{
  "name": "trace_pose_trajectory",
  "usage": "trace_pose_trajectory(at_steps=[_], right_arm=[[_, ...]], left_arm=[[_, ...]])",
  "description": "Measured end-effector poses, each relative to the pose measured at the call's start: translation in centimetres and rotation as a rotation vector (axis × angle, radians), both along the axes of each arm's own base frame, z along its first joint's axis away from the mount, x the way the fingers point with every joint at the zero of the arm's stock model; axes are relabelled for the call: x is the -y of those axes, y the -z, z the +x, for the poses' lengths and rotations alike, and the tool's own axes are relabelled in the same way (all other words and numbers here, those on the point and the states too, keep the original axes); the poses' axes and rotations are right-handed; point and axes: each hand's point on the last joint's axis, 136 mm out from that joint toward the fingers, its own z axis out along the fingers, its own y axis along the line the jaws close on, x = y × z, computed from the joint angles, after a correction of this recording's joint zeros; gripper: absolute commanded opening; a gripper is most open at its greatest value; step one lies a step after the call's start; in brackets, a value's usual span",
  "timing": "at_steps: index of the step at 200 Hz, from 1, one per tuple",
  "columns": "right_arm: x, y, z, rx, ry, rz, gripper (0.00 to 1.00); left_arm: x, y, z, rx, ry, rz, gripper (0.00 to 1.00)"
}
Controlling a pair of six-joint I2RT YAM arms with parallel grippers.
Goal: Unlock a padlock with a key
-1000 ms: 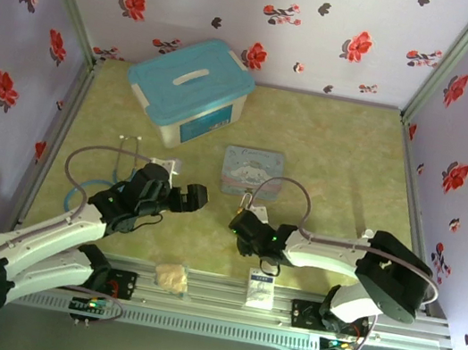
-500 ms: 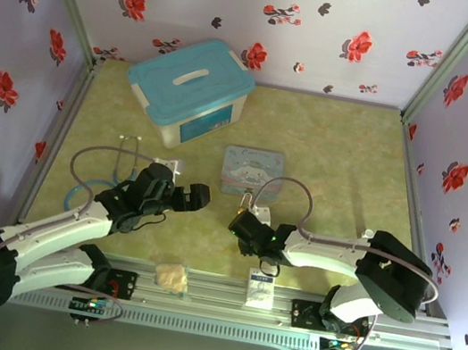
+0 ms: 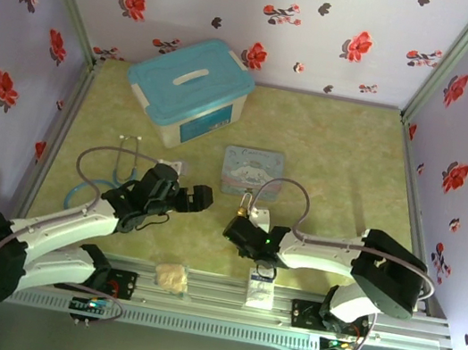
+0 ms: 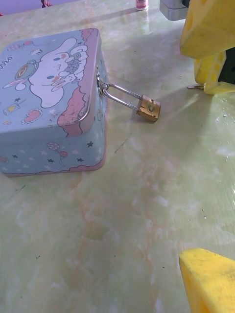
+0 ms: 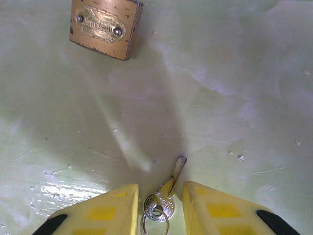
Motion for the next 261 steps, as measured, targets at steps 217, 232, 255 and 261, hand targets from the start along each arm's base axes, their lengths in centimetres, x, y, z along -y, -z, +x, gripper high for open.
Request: trace_pose_trajectory(at_steps=[217,232,255,261], right_arm=[[1.2,-0.1,-0.8,0.015,-0.029,0.039,0.0],[1.6,-0.1,-0.8,0.008,-0.054,0.061,0.0],[3.5,-0.4,-0.9,-0.008,-0.079,0.103,0.0],[4.0,-0.6,-0.9,-0.011,-0.082,0.116,0.0]], left_arm=[[1.2,0.7,0.9,-0.016,-0.013,-0.021,1.0],[1.7,0.2,1.1,-0.007,-0.022,-0.055,1.0],[3.0,-0.3,1.3,0.008,-0.021,-0.119,1.0],[3.4,-0.4,1.3,0.011,-0.021,-0.132,1.0]])
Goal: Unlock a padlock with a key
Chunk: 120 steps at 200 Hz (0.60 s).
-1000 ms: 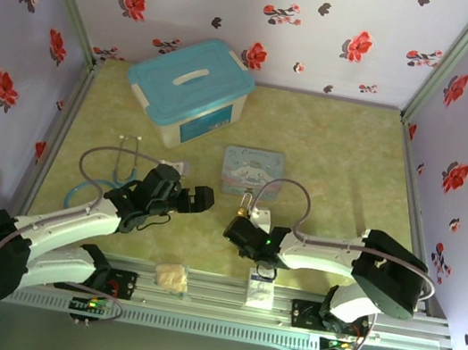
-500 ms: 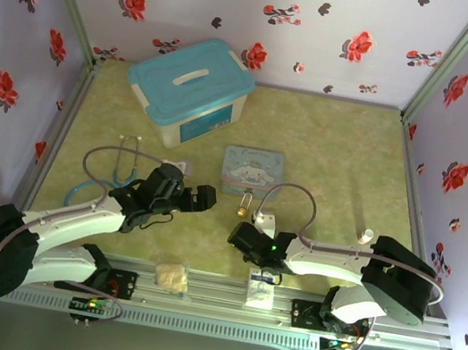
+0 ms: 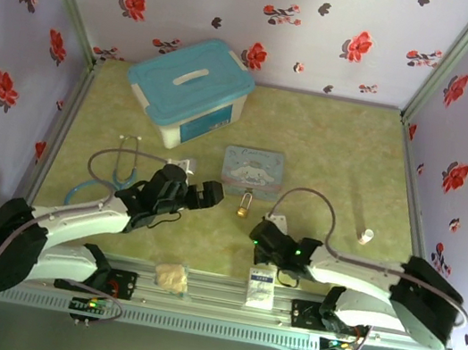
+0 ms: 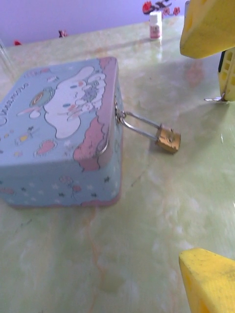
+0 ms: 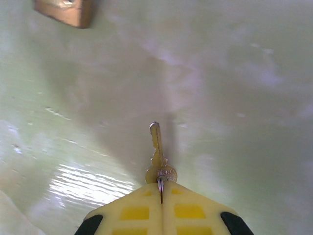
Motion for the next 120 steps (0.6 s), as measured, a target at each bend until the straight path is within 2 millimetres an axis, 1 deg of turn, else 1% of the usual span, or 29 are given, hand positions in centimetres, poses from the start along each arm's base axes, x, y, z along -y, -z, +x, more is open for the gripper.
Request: trace_pose_trajectory(at_steps=[16,30,43,56,72,82,97,120], right_arm=[[0.3,-1.6,0.2,0.019,-0.02,0.068,0.0],[-0.3,-3.6,0.5,0.054,-0.046,0.146,0.0],[-0.6,-5.0,0.6,0.08,-0.073,0.198,0.0],[-0.9,-5.8,0.4,0.09,-0.108,0.227,0.0],[-1.4,-6.2,-0.1,0.084,-0.157,0.246,0.0],[-1.8,-6.4,-0.3,0.081,-0.189,0.255,0.0],[-2.5,-7.2,-0.6,0.081,-0.234,0.278,0.0],[-4.0,-9.1,-0.7,0.1,-0.289,0.337,0.0]], left_arm=[[1.0,-0.3,-0.1,0.012,0.003,-0.038,1.0],[2.0,-0.9,-0.2,0.023,0.003,-0.082,1.0],[2.8,-1.6,-0.2,0.036,0.003,-0.126,1.0],[3.5,-2.2,-0.3,0.044,0.005,-0.164,1.0],[4.3,-2.7,-0.4,0.051,0.012,-0.204,0.98],[4.9,-2.9,-0.4,0.049,0.017,-0.228,0.96],[5.8,-3.0,-0.4,0.047,0.032,-0.271,0.9],[7.0,-2.7,-0.6,0.037,0.073,-0.307,0.79]])
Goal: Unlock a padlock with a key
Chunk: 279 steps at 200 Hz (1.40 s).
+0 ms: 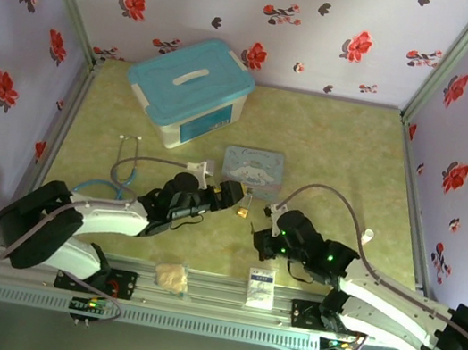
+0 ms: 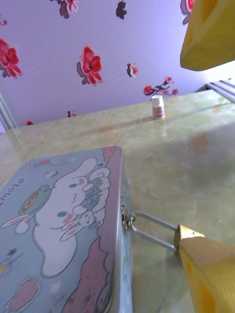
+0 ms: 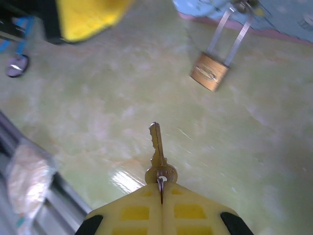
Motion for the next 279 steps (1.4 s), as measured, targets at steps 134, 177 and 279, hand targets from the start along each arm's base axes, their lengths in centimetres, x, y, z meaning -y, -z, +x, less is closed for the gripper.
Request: trace_pose_trajectory(at_steps=[134,177,279], right_arm=[[-3.9,-4.1,2.2,0.045,-0.084,0.075,0.0],[-4.3,-4.2,2.3,0.046,-0.092,0.087,0.0],[-4.3,-4.2,3.4,0.048,-0.075,0.085,0.55]], left_arm=[[0.7,-3.0,-3.1,0.039,0.111,-0.031,0.4],[0.2,-1.3,-3.3,0.001,0.112,0.064,0.28],[0.4,-1.6,-3.4,0.016,0.135,0.121,0.0]])
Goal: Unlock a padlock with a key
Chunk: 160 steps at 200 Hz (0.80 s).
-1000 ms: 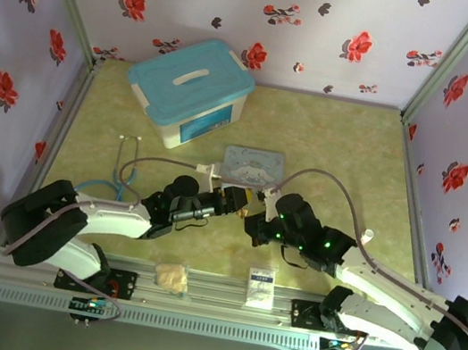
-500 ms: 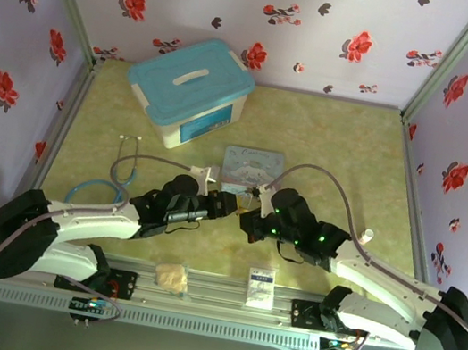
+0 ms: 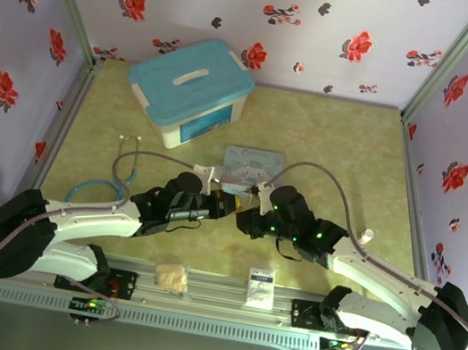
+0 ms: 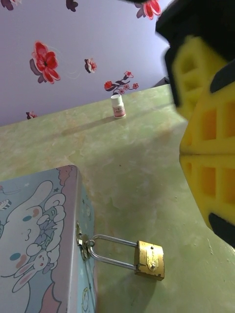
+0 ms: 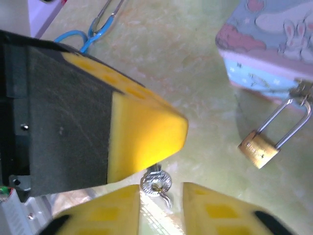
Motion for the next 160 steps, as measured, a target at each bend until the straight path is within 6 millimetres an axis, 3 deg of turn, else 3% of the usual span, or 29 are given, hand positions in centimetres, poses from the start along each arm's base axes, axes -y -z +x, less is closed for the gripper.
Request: trace_pose_trajectory(at_steps=[17,22,55,98,124,160], right_arm=[[0.5,-0.8,1.0,-0.008,0.03,0.044,0.91],[0.6,-1.2,1.4,-0.014,0.04,0.071,0.94],[0.7,-4.7,3.8,-0.043,0.105,0.339,0.93],[-1.1,-10.1,3.7,-0.022,0.035,0.607,0.89],[-1.9,-10.8,3.9,-0.047,0.015,0.696,0.86],[-2.4,-9.7,3.9,-0.098,0.005,0.741,0.79]], left_arm=[[-0.6,-0.8,0.2,0.024,-0.021,-0.001,0.0],[-0.9,-1.4,0.5,0.036,-0.033,-0.01,0.0],[-2.1,-5.7,2.0,0.13,-0.097,-0.129,0.0],[-3.1,-8.9,2.9,0.216,-0.14,-0.234,0.0],[-3.7,-10.1,3.3,0.253,-0.174,-0.281,0.0],[-4.0,-11.7,3.5,0.297,-0.2,-0.337,0.0]])
